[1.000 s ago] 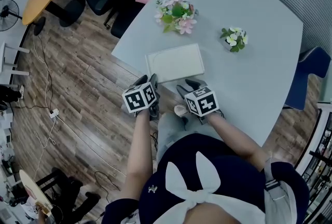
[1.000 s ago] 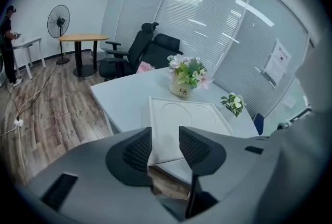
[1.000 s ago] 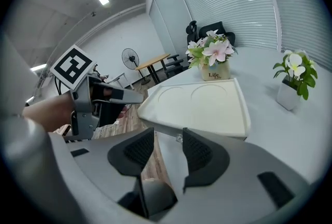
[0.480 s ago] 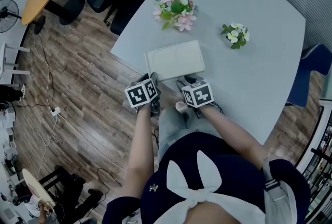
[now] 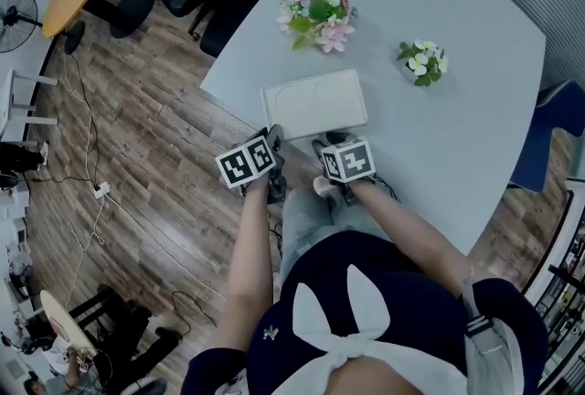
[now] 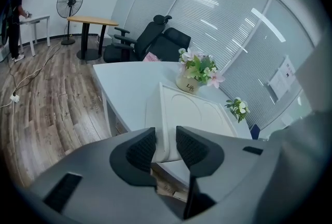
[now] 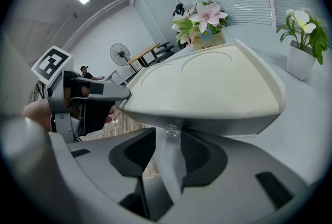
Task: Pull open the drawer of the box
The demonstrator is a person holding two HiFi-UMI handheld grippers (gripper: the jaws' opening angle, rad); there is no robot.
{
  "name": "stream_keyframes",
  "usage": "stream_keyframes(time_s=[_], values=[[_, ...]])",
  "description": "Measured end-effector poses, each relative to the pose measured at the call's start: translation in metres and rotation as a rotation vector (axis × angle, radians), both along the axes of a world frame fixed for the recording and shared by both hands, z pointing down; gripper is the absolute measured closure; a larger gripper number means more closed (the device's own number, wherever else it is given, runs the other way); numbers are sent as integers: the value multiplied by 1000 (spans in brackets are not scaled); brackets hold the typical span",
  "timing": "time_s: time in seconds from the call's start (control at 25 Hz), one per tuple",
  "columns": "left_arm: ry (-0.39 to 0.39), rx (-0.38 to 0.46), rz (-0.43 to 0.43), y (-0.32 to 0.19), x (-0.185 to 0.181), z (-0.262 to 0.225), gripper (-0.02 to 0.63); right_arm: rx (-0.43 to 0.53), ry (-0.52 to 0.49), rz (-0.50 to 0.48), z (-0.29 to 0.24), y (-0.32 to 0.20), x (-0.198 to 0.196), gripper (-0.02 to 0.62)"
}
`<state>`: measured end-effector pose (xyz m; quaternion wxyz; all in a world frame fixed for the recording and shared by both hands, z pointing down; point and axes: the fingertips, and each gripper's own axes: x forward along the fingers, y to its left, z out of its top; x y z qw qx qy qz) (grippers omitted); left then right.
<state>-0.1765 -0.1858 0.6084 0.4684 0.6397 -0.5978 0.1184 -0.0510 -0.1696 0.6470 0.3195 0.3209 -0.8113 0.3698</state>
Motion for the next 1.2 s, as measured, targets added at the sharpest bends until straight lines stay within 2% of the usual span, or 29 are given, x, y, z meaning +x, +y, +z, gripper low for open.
stream_keyframes(time_s=[0.4, 0.56, 1.2], values=[[-23, 3, 13, 0, 1, 0, 471, -46, -22, 32, 7, -1, -1, 462], [-34, 5, 18, -1, 1, 0, 471, -56, -27, 38, 9, -3, 0, 522], [-27, 3, 8, -1, 0, -1, 471, -57, -28, 30, 8, -2, 0, 528]])
